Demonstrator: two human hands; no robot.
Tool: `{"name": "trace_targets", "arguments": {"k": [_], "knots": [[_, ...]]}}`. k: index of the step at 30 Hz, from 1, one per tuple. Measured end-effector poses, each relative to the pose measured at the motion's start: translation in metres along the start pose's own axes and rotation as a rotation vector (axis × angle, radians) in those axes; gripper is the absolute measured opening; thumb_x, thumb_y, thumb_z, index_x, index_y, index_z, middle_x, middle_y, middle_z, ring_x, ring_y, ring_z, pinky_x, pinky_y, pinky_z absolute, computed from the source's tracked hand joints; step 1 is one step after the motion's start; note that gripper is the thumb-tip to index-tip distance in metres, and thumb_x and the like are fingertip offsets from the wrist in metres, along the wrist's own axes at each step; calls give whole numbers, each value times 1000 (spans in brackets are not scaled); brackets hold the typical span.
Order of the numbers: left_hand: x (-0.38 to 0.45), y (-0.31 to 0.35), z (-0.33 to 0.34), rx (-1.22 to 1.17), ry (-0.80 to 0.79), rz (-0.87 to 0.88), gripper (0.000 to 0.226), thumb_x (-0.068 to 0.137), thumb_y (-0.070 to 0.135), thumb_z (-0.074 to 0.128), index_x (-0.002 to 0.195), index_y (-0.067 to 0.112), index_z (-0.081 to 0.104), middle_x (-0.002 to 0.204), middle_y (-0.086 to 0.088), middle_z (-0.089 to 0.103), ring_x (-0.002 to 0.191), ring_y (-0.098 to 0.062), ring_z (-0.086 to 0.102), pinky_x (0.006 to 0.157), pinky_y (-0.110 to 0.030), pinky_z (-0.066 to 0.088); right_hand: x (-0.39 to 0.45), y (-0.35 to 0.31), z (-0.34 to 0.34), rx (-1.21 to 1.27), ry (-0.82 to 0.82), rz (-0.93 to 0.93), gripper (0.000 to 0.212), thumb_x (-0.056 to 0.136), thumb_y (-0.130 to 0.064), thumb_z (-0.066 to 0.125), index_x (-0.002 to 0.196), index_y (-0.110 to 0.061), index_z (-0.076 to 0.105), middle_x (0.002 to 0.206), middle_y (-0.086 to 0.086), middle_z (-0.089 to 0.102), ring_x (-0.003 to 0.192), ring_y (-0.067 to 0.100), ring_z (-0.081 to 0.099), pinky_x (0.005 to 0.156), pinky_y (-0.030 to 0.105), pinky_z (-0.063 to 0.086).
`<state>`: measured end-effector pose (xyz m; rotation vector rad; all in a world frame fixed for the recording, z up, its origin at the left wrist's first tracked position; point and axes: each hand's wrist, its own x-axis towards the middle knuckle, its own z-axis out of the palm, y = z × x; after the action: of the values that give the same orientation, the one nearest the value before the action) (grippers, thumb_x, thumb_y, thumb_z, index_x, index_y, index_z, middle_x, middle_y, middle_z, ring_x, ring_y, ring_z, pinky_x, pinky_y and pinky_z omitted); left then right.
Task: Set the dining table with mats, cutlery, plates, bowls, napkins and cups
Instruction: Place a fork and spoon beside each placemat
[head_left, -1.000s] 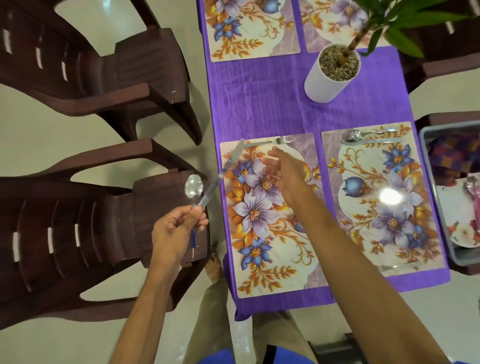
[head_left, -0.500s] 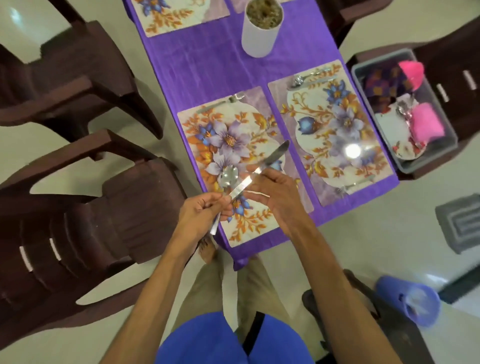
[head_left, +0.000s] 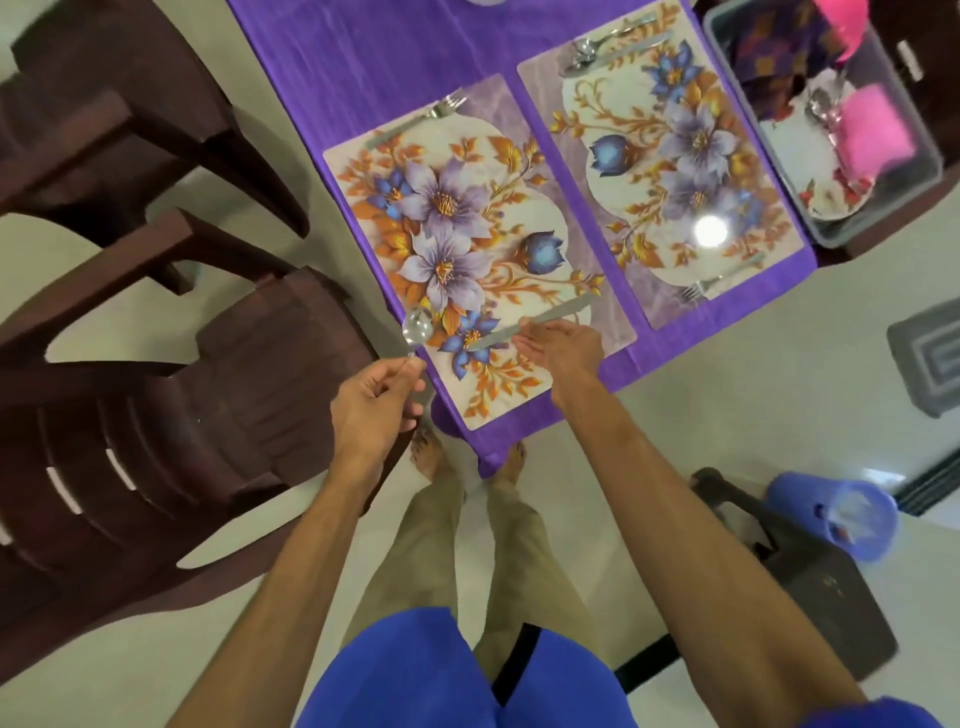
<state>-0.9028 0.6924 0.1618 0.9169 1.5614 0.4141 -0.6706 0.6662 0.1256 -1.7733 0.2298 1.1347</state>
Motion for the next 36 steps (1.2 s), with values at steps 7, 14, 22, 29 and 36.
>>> {"name": "trace_targets", "arguments": {"k": [7, 14, 22, 29, 36], "knots": [[-6, -9, 7, 36, -6, 12, 22, 100, 44, 67, 106, 27, 79, 84, 9, 73, 81, 6, 67, 57, -13, 47, 16, 2, -2, -63, -10, 28, 25, 82, -2, 85, 99, 8, 70, 92, 22, 77, 80, 34, 79, 82, 45, 64], [-7, -3, 12, -16, -37, 0, 21, 98, 42, 68, 107, 27, 79, 83, 11, 73, 91, 6, 69, 58, -12, 51, 15, -1, -16, -110, -123, 72, 17, 94, 5, 65, 110, 10, 66, 99, 24, 76, 79, 26, 77, 72, 33, 64], [-6, -3, 16, 11, -72, -3, 28, 97, 49, 64, 100, 24, 78, 106, 17, 77, 108, 2, 68, 67, -22, 60, 13, 0, -9, -129, -1, 128, 34, 80, -7, 88, 107, 7, 73, 90, 17, 79, 78, 27, 79, 82, 42, 65], [-9, -8, 23, 7, -116, -61, 32, 102, 48, 59, 93, 22, 75, 110, 15, 77, 110, -4, 70, 78, -32, 64, 8, 9, -10, -58, 6, 175, 23, 97, -11, 70, 105, 10, 71, 95, 20, 77, 85, 31, 78, 88, 44, 63], [-20, 2, 34, 53, -210, -19, 17, 104, 31, 63, 112, 26, 77, 111, 17, 75, 103, -2, 70, 66, -13, 56, -17, -12, -25, -320, -75, 13, 50, 105, -50, 52, 102, -6, 75, 88, 13, 79, 74, 26, 78, 61, 28, 61]]}}
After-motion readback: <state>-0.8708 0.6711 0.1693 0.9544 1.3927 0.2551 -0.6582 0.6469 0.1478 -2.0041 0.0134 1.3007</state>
